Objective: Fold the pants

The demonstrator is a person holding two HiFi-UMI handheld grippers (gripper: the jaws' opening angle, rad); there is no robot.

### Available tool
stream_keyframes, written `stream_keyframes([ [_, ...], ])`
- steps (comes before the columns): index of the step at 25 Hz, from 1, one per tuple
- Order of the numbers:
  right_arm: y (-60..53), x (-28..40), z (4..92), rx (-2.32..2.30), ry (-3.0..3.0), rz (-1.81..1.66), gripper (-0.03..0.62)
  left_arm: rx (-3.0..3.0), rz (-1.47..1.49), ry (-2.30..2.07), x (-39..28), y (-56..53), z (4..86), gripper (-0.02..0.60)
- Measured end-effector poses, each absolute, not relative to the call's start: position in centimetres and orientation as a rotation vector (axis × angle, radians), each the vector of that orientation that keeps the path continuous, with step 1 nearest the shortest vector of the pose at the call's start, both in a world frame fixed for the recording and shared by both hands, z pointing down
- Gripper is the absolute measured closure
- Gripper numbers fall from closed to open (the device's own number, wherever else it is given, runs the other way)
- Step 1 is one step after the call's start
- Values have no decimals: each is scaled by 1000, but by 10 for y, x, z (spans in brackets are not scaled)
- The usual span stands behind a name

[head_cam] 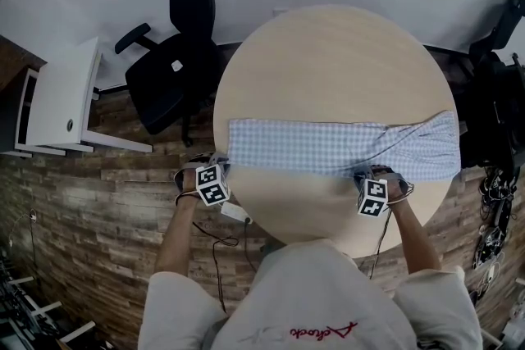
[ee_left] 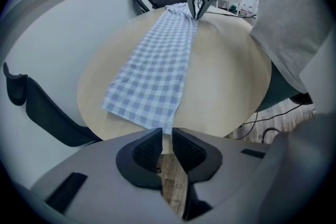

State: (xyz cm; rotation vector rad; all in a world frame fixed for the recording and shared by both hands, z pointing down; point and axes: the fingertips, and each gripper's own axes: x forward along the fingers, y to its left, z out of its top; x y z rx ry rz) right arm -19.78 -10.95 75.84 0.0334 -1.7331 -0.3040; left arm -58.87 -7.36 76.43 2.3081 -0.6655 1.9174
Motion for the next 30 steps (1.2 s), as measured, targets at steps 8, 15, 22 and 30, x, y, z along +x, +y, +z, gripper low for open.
stream_keyframes([
  [8, -112, -221, 730, 289, -1912, -163, 556, 2358, 1460, -1088, -576, -78, 724, 492],
  [15, -134, -222, 654, 874, -2298, 257, 562, 2435, 817, -1305, -498, -104, 659, 545],
  [22, -124, -140, 594, 1352, -2521, 571, 563, 2503, 428, -1243, -374, -108, 603, 546],
  [30, -64, -16, 575, 1585, -2530, 608, 563, 2605, 420, -1133, -237, -70, 580, 546],
])
